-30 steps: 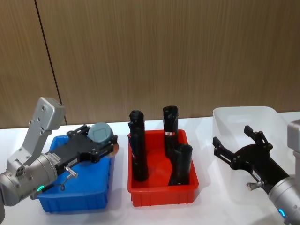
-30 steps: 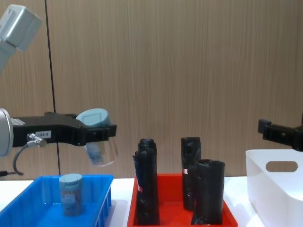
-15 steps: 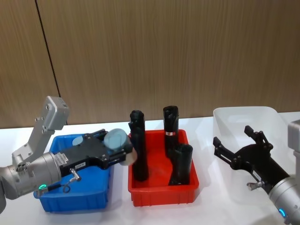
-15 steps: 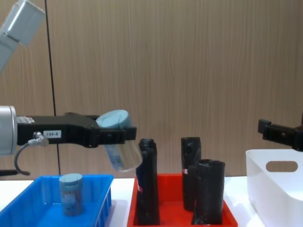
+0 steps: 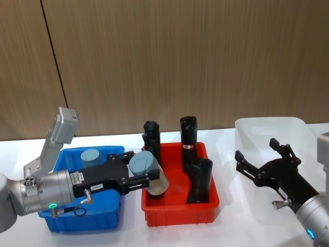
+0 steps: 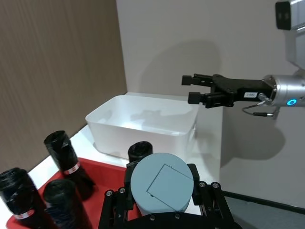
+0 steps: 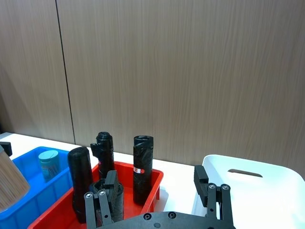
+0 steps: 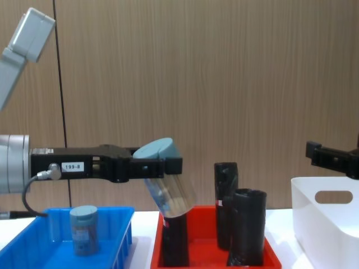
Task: Pick the cotton swabs from the blue box and place them into the white box.
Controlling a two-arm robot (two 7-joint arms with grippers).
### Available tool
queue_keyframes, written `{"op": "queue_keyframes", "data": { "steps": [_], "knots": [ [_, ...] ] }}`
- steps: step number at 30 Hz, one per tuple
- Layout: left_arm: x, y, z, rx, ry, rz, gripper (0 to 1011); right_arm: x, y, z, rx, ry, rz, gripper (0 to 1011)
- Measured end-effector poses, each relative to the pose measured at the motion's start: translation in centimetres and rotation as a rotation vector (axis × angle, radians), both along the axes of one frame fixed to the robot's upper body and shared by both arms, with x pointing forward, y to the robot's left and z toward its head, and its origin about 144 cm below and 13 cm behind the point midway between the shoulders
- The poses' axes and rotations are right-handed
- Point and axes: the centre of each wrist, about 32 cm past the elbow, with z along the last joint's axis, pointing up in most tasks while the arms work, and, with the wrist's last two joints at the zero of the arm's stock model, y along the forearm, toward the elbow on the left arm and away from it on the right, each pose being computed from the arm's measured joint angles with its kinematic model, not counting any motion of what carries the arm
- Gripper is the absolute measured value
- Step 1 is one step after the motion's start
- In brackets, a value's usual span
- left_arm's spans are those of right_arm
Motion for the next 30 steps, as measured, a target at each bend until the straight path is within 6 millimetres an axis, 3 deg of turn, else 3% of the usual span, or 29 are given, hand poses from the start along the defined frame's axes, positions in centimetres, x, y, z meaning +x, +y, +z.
{"op": "queue_keyframes", "data": {
  "steps": [30],
  "knots": [
    [1.1,0.6,-1.1,-0.066,0.041,-0.059,659,-0.1,-0.4,0.5,0.005,0.012,0.083,1002]
  ]
}}
